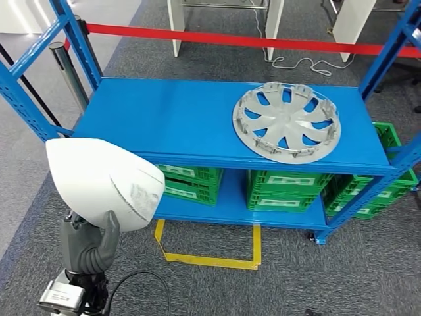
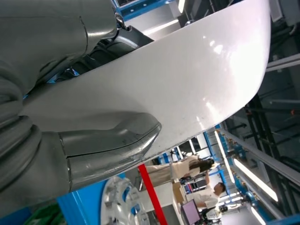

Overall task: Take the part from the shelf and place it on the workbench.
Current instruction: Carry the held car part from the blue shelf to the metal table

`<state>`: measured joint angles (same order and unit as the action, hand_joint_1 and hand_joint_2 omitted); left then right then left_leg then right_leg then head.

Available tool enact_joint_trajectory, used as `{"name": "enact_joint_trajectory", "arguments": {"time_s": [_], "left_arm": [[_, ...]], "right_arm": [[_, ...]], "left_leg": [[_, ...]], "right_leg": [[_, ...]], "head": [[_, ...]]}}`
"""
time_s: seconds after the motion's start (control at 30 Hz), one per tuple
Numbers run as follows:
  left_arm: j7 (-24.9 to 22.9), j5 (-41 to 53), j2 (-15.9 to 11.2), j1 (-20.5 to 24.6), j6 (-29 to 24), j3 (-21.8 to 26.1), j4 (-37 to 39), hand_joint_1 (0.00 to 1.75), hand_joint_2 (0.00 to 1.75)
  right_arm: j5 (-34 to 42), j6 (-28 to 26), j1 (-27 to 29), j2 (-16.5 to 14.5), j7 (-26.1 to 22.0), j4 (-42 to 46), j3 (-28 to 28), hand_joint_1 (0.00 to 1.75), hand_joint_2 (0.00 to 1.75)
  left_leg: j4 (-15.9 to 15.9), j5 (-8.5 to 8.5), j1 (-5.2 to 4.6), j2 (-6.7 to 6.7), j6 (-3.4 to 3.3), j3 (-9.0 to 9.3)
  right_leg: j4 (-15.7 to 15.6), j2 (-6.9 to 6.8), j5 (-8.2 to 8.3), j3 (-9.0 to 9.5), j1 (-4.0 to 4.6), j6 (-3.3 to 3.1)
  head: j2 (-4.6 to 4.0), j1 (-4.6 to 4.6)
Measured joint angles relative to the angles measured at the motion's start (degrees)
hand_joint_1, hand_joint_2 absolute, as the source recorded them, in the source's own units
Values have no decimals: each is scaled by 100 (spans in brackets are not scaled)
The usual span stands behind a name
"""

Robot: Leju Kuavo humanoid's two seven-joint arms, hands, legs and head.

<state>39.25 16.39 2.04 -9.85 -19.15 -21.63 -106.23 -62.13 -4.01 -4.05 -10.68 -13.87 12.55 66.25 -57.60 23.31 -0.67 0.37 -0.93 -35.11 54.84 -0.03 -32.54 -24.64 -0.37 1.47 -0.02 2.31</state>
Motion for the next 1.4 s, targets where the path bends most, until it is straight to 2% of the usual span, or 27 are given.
{"name": "enact_joint_trajectory", "arguments": {"time_s": [0.07, 0.13, 0.2, 0.23, 0.27, 0.3, 0.37, 0.43, 0.47, 0.53, 0.6, 0.67, 0.73, 0.77, 0.8, 0.83, 0.93, 0.97, 1.0, 1.03, 1.1, 1.13, 1.2, 1.27, 1.3, 1.33, 1.4], "left_arm": [[-26, -7, 1, -22, 58, 3, -10, 175, 175], [-50, -7, -3, -61, 92, 4, -16, 175, 175], [-58, -5, -7, -97, 86, 4, -16, 175, 175], [-58, -4, -9, -110, 79, 5, -16, 175, 175], [-58, -1, -10, -120, 73, 5, -17, 175, 175], [-58, 9, -12, -125, 66, 6, -19, 175, 175], [-65, 71, -15, -126, 26, 8, -27, 175, 175], [-90, 167, -16, -123, -48, 14, -43, 175, 175], [-104, 205, -16, -122, -82, 17, -51, 175, 175], [-121, 236, -16, -127, -116, 23, -64, 175, 175], [-124, 257, -13, -128, -135, 27, -71, 175, 175], [-129, 279, -8, -124, -163, 31, -75, 175, 175], [-159, 316, -5, -123, -197, 34, -75, 175, 175], [-185, 344, -5, -122, -217, 34, -75, 175, 175], [-209, 370, -5, -122, -242, 34, -75, 175, 175], [-227, 393, -5, -122, -278, 34, -76, 175, 175], [-251, 484, -1, -116, -465, 37, -84, 175, 175], [-259, 532, 1, -116, -535, 39, -86, 175, 175], [-261, 579, 3, -122, -603, 40, -90, 175, 175], [-252, 621, 4, -135, -660, 41, -102, 175, 175], [-218, 669, 2, -151, -741, 41, -147, 175, 175], [-208, 679, 1, -148, -758, 41, -168, 175, 175], [-204, 684, -2, -145, -765, 41, -186, 175, 175], [-205, 685, -5, -160, -765, 41, -187, 175, 175], [-205, 685, -7, -165, -765, 41, -190, 175, 175], [-205, 685, -8, -167, -765, 41, -193, 175, 175], [-217, 688, -8, -163, -744, 41, -206, 175, 175]], "right_arm": [[-61, -10, 12, 2, 51, 1, 2, 0, 0], [-111, 1, 13, 5, 95, 2, 5, 0, 0], [-153, 72, 12, 10, 107, 1, 5, 0, 0], [-162, 120, 13, 13, 108, 1, 5, 0, 0], [-166, 163, 12, 16, 107, 0, 5, 0, 0], [-164, 201, 9, 19, 102, 0, 5, 0, 0], [-154, 261, 2, 23, 73, 1, 5, 0, 0], [-143, 298, -9, 26, 35, 1, 4, 0, 0], [-139, 308, -15, 28, 20, 0, 4, 0, 0], [-134, 322, -21, 31, 4, 0, 4, 0, 0], [-126, 330, -20, 39, -12, 0, 5, 0, 0], [-125, 321, -24, 49, -46, 0, 5, 0, 0], [-127, 297, -30, 51, -81, 0, 2, 0, 0], [-124, 286, -31, 52, -95, 0, 1, 0, 0], [-123, 278, -30, 52, -104, 0, 1, 0, 0], [-131, 272, -30, 52, -96, 0, -2, 0, 0], [-164, 227, -17, 68, 60, 0, -14, 0, 0], [-160, 205, -5, 73, 133, 0, -16, 0, 0], [-153, 184, 9, 76, 205, 0, -16, 0, 0], [-148, 167, 25, 73, 268, -1, -15, 0, 0], [-148, 154, 46, 68, 351, -2, -9, 0, 0], [-149, 151, 50, 66, 369, -3, -5, 0, 0], [-151, 151, 52, 67, 386, -2, -2, 0, 0], [-156, 154, 54, 67, 398, -3, -2, 0, 0], [-159, 154, 52, 65, 400, -3, -2, 0, 0], [-161, 155, 46, 63, 401, -4, -2, 0, 0], [-164, 156, 33, 61, 392, -4, -2, 0, 0]], "left_leg": [[-55, 70, 19, -10, 69, -46], [-438, 522, 47, -21, 142, -162], [-1170, 1060, 76, -21, 201, -304], [-1478, 1168, 87, -21, 219, -329], [-1625, 1139, 97, -21, 230, -288], [-1561, 1006, 106, -21, 233, -157], [-872, 743, 118, -21, 218, 344], [-127, 736, 105, -24, 175, 780], [55, 790, 90, -25, 145, 857], [136, 759, 75, -26, 55, 821], [169, 666, 79, -28, -59, 761], [179, 574, 75, -43, -132, 670], [171, 492, 54, -82, -153, 559], [166, 456, 44, -112, -153, 513], [161, 427, 35, -152, -148, 476], [153, 405, 29, -200, -139, 451], [89, 361, 21, -344, -85, 361], [68, 341, 30, -395, -53, 318], [54, 314, 37, -453, -15, 276], [50, 291, 47, -515, 22, 247], [-78, 380, 39, -446, 95, 163], [-293, 523, 39, -348, 133, 65], [-1042, 923, 71, -166, 210, -255], [-1620, 1117, 109, -127, 263, -479], [-1596, 1046, 124, -111, 278, -444], [-1334, 876, 136, -80, 285, -294], [-489, 500, 125, 129, 275, 151]], "right_leg": [[-3, -22, 81, -109, -8, -78], [-10, -50, 194, -225, -21, -160], [13, -58, 308, -341, -13, -189], [38, -61, 364, -414, -10, -186], [73, -64, 416, -493, -9, -179], [112, -65, 454, -587, -9, -170], [192, -64, 510, -748, -8, -137], [247, -59, 568, -849, 2, -80], [257, -58, 608, -884, 4, -45], [251, -62, 678, -930, -13, 27], [392, -47, 547, -1037, -30, 87], [1000, -25, 125, -1302, -33, 119], [1746, -20, -239, -1564, -32, 133], [1891, -17, -275, -1574, -31, 132], [1801, -8, -203, -1466, -30, 122], [1479, 25, -46, -1241, -30, 102], [309, 410, 278, -519, -37, 9], [161, 498, 277, -434, -35, -12], [137, 490, 273, -416, -31, -25], [126, 419, 286, -430, -34, -43], [83, 259, 328, -427, -61, -97], [60, 172, 346, -426, -77, -122], [56, 3, 354, -432, -74, -144], [59, -167, 353, -441, -72, -144], [61, -246, 352, -441, -73, -141], [63, -319, 348, -435, -74, -135], [73, -441, 327, -417, -62, -100]], "head": [[0, -3], [0, 15], [0, 34], [0, 35], [0, 36], [0, 37], [0, 37], [0, 33], [0, 30], [0, 29], [0, 20], [0, 3], [0, -3], [0, -3], [0, -3], [0, -3], [0, -1], [0, 1], [0, 2], [0, 1], [0, 24], [0, 43], [0, 74], [0, 76], [0, 76], [0, 77], [0, 78]]}}
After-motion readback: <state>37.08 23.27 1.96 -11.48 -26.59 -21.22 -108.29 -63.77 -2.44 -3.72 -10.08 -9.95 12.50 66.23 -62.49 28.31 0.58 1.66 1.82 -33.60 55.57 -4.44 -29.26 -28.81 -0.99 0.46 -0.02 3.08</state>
